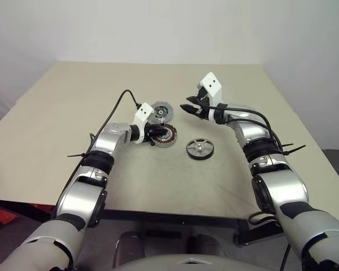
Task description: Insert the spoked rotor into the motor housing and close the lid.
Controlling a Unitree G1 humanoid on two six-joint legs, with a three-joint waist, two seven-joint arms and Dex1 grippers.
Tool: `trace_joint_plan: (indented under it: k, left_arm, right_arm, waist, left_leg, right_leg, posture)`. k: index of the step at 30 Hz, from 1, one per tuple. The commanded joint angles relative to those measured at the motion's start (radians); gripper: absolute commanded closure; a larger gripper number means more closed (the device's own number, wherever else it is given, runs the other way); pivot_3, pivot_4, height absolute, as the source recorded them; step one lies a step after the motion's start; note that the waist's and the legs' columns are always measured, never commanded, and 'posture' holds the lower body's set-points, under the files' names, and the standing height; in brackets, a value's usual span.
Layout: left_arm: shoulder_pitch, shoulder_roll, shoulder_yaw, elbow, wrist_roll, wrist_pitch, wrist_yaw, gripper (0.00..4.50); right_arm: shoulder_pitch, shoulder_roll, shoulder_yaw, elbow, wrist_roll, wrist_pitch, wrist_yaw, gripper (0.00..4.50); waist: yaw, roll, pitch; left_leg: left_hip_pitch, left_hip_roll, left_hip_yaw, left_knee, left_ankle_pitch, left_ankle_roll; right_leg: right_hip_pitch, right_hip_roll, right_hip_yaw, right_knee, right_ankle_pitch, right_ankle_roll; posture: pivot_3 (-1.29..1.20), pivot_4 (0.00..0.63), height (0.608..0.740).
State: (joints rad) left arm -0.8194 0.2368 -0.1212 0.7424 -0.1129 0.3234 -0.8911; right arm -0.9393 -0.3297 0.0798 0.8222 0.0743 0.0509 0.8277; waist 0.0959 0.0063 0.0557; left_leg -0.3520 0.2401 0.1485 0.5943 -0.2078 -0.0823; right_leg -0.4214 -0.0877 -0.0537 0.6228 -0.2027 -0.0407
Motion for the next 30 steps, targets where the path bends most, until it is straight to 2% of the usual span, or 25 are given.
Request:
trace_joint_plan:
  k: [1,24,26,27,30]
  left_arm:
    - [-0.033,0.007,-0.003,0.002,0.01,-0.02,-0.014,3.78]
    - [-0.012,0.006,0.01,0.009,0.018,-0.021,-0.01,3.78]
    - [-0.015,0.004,0.018,0.011,0.018,-0.026,0.009,3.06]
    - [-0.02,0.001,0.027,0.016,0.015,-0.02,0.024,2.85]
    - [-0.021,0.0,0.037,0.007,-0.001,0.002,0.015,2.85]
  right_arm:
    - [-0.012,-0.003,-0.032,-0.046,0.018,-0.022,-0.006,2.52]
    - [-0.009,-0.003,-0.032,-0.058,0.024,-0.021,-0.009,2.52]
    - [-0.009,-0.002,-0.032,-0.058,0.024,-0.021,-0.009,2.52]
    - [-0.009,-0.002,-0.032,-0.058,0.023,-0.021,-0.008,2.52]
    - [-0.011,-0.001,-0.03,-0.052,0.022,-0.023,-0.009,2.52]
  waist:
    - [0.0,0.0,0.0]
    - [0.0,0.0,0.001]
    - [0.0,0.0,0.001]
    - [0.0,0.0,0.001]
    - [0.0,0.0,0.001]
  left_leg:
    - [0.0,0.0,0.0,0.0,0.0,0.0]
    - [0.0,0.0,0.0,0.0,0.0,0.0]
    - [0.0,0.0,0.0,0.0,0.0,0.0]
    - [0.0,0.0,0.0,0.0,0.0,0.0]
    - [0.0,0.0,0.0,0.0,0.0,0.0]
  right_leg:
    - [0.0,0.0,0.0,0.0,0.0,0.0]
    - [0.0,0.0,0.0,0.0,0.0,0.0]
    - [0.0,0.0,0.0,0.0,0.0,0.0]
    - [0.0,0.0,0.0,0.0,0.0,0.0]
    - [0.0,0.0,0.0,0.0,0.0,0.0]
  posture:
    - [0.0,0.0,0.74]
    - [0.0,0.0,0.74]
    - [0.0,0.0,0.74]
    - [0.0,0.0,0.74]
    - [0.0,0.0,0.74]
